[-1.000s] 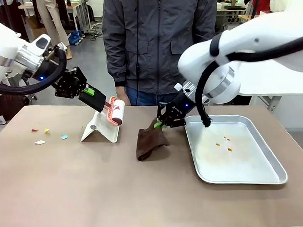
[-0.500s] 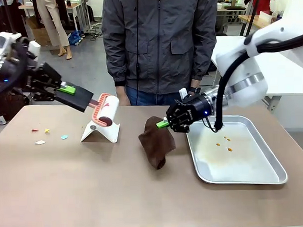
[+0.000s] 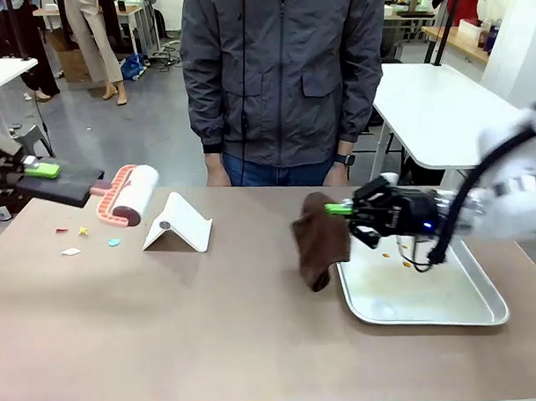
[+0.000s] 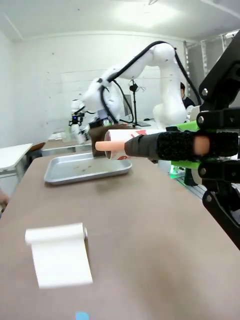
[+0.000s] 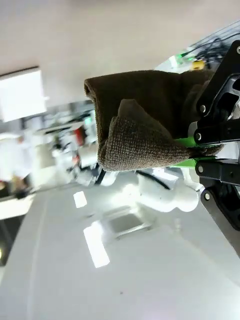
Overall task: Clean the surface of the table.
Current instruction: Hold the Lint Roller with your left hand and the towel with your right hand.
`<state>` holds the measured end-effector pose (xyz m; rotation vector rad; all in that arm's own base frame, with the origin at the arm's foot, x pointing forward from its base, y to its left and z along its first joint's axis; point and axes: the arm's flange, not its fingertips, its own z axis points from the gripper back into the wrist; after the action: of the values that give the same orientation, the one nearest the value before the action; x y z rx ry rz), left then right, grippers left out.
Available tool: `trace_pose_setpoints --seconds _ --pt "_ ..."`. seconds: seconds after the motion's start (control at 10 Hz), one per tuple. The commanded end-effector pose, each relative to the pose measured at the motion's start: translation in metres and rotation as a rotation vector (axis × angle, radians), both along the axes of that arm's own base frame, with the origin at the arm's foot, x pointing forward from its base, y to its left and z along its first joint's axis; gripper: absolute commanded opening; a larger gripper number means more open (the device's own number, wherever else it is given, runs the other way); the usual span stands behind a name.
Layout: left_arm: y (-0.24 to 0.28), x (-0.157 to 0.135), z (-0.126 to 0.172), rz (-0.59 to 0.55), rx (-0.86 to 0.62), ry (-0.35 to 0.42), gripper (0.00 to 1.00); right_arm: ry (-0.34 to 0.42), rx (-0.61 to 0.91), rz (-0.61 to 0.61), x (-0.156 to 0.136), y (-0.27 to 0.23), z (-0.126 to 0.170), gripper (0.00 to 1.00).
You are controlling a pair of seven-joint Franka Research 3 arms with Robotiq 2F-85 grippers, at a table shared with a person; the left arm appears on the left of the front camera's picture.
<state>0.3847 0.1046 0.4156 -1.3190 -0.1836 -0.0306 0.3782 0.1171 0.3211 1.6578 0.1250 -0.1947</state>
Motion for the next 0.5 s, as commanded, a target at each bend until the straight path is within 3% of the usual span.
trace_pose_setpoints --seconds 0.0,0.2,0.4 --pt "0.012 0.019 -0.034 -0.013 0.003 -0.046 0.04 -0.078 0.028 -0.177 -0.032 -0.038 0.018 0.00" --pt "0.013 0.023 -0.034 -0.077 -0.005 -0.072 0.04 -0.033 0.083 -0.296 -0.039 -0.091 0.024 0.00" --pt "0.019 0.009 -0.040 -0.023 -0.065 -0.150 0.04 -0.006 0.029 -0.362 -0.042 -0.132 0.028 0.00"
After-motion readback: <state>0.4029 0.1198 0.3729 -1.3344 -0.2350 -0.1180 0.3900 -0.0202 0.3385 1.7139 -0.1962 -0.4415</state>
